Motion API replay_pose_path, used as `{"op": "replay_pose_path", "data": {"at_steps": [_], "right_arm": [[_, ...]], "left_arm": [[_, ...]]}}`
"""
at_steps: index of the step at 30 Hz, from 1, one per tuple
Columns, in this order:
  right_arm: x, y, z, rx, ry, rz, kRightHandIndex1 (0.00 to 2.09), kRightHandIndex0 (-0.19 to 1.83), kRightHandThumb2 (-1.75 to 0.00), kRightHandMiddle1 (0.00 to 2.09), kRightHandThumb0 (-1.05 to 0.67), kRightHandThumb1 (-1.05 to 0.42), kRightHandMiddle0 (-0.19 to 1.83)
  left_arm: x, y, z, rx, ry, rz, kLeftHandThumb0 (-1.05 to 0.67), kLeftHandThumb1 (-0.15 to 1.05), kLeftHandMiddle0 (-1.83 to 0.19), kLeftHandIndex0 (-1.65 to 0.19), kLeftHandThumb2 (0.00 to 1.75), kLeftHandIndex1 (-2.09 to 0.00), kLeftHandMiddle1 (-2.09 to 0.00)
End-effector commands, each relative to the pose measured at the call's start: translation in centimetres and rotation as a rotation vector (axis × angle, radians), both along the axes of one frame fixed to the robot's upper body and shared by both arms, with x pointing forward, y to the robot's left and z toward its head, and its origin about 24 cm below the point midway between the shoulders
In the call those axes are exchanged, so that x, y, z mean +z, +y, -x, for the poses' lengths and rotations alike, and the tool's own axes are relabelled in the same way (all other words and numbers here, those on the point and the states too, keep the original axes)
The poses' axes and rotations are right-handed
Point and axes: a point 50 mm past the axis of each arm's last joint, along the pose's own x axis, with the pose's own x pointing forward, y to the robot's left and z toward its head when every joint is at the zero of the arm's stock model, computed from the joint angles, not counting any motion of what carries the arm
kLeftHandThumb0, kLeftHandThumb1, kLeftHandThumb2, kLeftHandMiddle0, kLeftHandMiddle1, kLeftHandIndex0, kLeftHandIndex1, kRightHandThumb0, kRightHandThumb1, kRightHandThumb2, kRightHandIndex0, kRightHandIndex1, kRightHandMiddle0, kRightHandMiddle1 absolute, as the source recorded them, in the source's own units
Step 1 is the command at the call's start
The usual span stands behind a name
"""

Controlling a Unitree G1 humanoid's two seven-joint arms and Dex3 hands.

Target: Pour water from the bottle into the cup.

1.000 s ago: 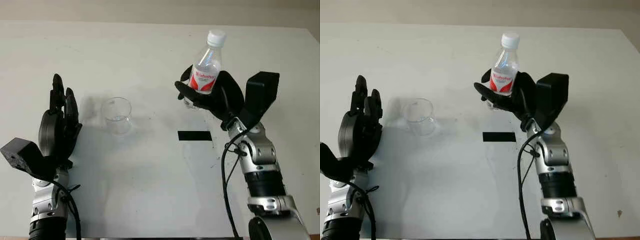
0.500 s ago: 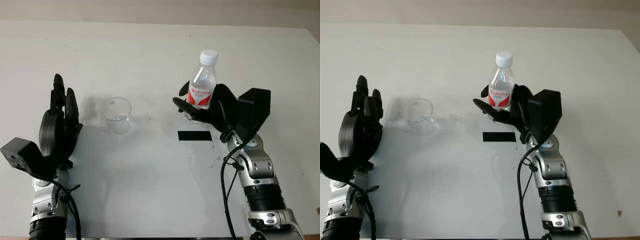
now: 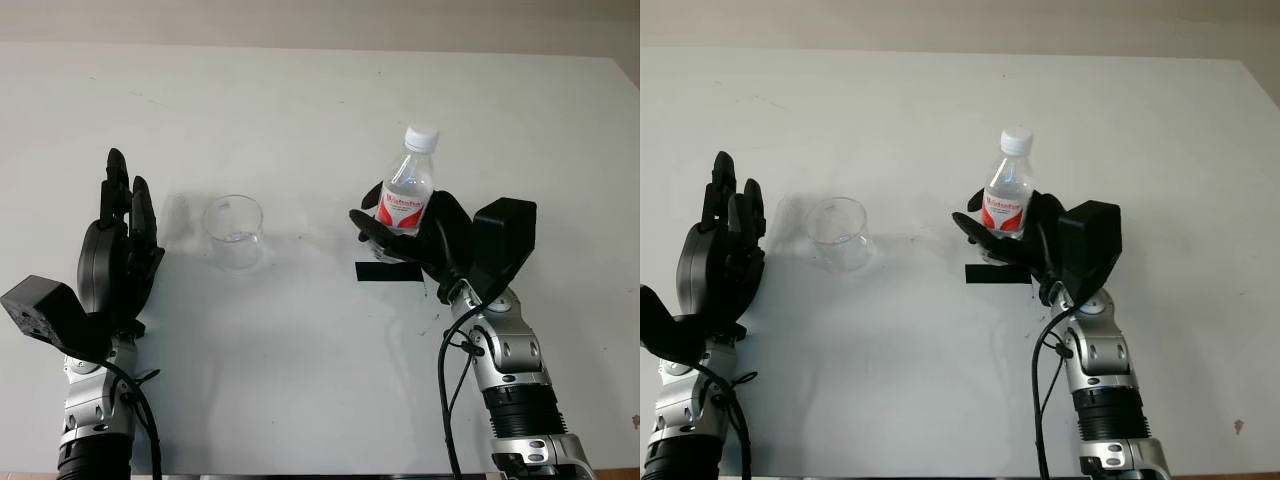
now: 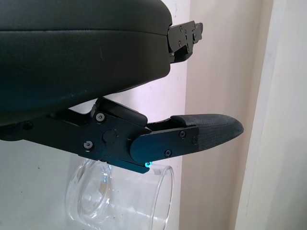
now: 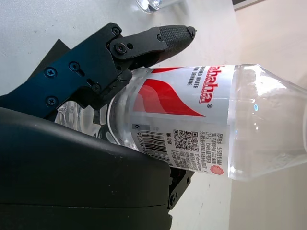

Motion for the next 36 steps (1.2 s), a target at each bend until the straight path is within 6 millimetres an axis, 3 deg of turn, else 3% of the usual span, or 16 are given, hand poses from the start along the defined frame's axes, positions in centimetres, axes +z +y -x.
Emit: {"op": "replay_pose_path", "data": {"at_steps": [1,21,25,26,27,28,31,35,36], "right_arm": [[-1.8,-0.3,0.7,-0.019,0.066,-0.023,2.09,0.98,-0.45,2.09,-0.48,-1.05,0.70],[-3.7,0.1,1.6,-0.025,0.092,0.043,2.09,0.90,-0.40,2.09,-0.54,-1.05,0.65],[-4.0,0.3,1.9,0.031,0.052,0.079,2.09,0.63,-0.32,2.09,-0.59,-1.05,0.45],[-4.1,0.3,2.0,0.041,0.044,0.076,2.07,0.41,-0.26,2.07,-0.60,-1.05,0.26],[-4.2,0.4,2.0,0.050,0.039,0.068,2.07,0.33,-0.24,2.07,-0.60,-1.05,0.18],[-4.4,0.4,2.1,0.058,0.039,0.053,1.99,0.24,-0.21,2.01,-0.60,-1.05,0.11],[-4.8,0.5,2.4,0.082,0.041,0.019,1.48,0.11,-0.10,1.58,-0.60,-1.05,0.01],[-5.4,0.6,2.9,0.095,0.063,0.043,0.49,0.12,-0.06,0.80,-0.69,-1.05,0.02],[-5.5,0.6,3.0,0.097,0.069,0.046,0.35,0.14,-0.06,0.65,-0.69,-1.05,0.04]], "left_arm": [[-0.6,0.4,0.4,0.007,0.023,0.000,-0.73,1.05,0.19,0.19,0.56,0.00,0.00],[-0.4,0.6,0.4,0.005,0.027,-0.016,-0.74,1.05,0.19,0.19,0.57,0.00,0.00],[-0.4,0.6,0.4,0.006,0.024,-0.019,-0.74,1.05,0.19,0.19,0.57,0.00,0.00],[-0.4,0.6,0.4,0.006,0.023,-0.018,-0.73,1.05,0.19,0.19,0.57,0.00,0.00],[-0.4,0.6,0.4,0.006,0.024,-0.017,-0.73,1.05,0.19,0.19,0.57,0.00,0.00],[-0.4,0.6,0.4,0.007,0.024,-0.016,-0.73,1.05,0.19,0.19,0.57,0.00,0.00],[-0.4,0.7,0.4,0.011,0.023,-0.012,-0.73,1.05,0.19,0.19,0.57,0.00,0.00],[-0.4,0.8,0.5,0.011,0.023,-0.008,-0.72,1.05,0.19,0.19,0.56,0.00,0.00],[-0.4,0.9,0.5,0.013,0.023,-0.008,-0.72,1.05,0.19,0.19,0.56,0.00,0.00]]}}
